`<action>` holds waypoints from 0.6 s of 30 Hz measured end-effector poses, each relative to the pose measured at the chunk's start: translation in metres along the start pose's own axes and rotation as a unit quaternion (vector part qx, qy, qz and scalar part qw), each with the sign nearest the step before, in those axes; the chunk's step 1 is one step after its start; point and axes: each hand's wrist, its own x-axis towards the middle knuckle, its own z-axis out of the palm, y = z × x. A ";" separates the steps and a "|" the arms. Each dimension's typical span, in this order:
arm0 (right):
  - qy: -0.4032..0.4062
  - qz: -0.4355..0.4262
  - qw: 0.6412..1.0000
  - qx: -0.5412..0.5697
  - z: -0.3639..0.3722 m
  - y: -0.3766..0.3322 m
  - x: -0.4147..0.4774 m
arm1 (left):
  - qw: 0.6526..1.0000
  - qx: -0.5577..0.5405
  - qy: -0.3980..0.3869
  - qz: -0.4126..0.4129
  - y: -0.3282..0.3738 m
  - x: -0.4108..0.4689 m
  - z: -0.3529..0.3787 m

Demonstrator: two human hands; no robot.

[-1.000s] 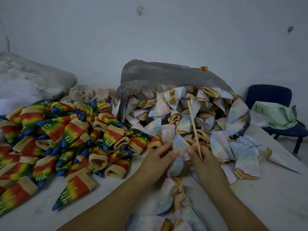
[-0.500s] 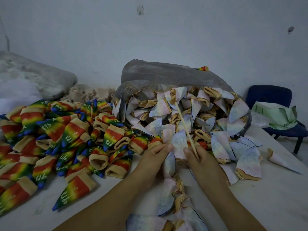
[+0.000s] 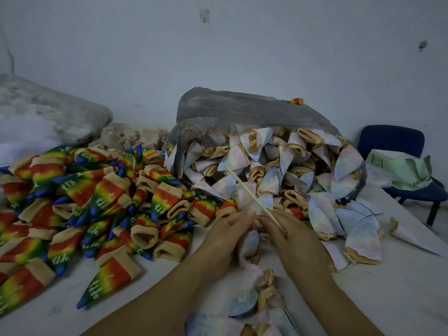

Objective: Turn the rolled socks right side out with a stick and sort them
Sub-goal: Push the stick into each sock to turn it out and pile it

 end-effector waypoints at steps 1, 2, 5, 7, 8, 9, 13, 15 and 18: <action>0.007 -0.003 1.000 0.006 0.000 0.000 0.000 | 1.000 0.012 -0.011 0.005 0.002 -0.002 0.002; 0.020 -0.010 1.000 0.010 0.000 0.000 -0.001 | 1.000 0.021 -0.021 0.009 0.002 -0.002 0.001; 0.056 -0.026 0.998 0.020 -0.002 0.000 -0.002 | 0.998 0.045 -0.016 0.026 -0.001 0.001 0.001; 0.065 -0.031 0.997 0.010 0.001 0.001 -0.002 | 0.999 0.041 -0.014 0.028 -0.006 0.003 0.000; 0.066 -0.031 0.997 0.001 0.004 0.000 -0.001 | 0.999 0.037 -0.019 0.033 -0.006 0.003 -0.001; 0.066 -0.031 0.997 -0.006 0.007 -0.001 -0.001 | 0.998 0.038 -0.016 0.037 -0.006 0.002 -0.001; 0.063 -0.025 0.998 -0.009 0.014 -0.006 -0.002 | 0.997 0.064 0.013 0.049 -0.002 0.002 -0.001; 0.059 -0.019 0.998 0.000 0.014 -0.006 -0.002 | 0.997 0.066 0.006 0.041 -0.005 0.003 -0.001; 0.058 0.000 0.998 0.032 0.013 -0.007 -0.001 | 0.996 0.075 0.008 0.046 -0.006 0.006 -0.001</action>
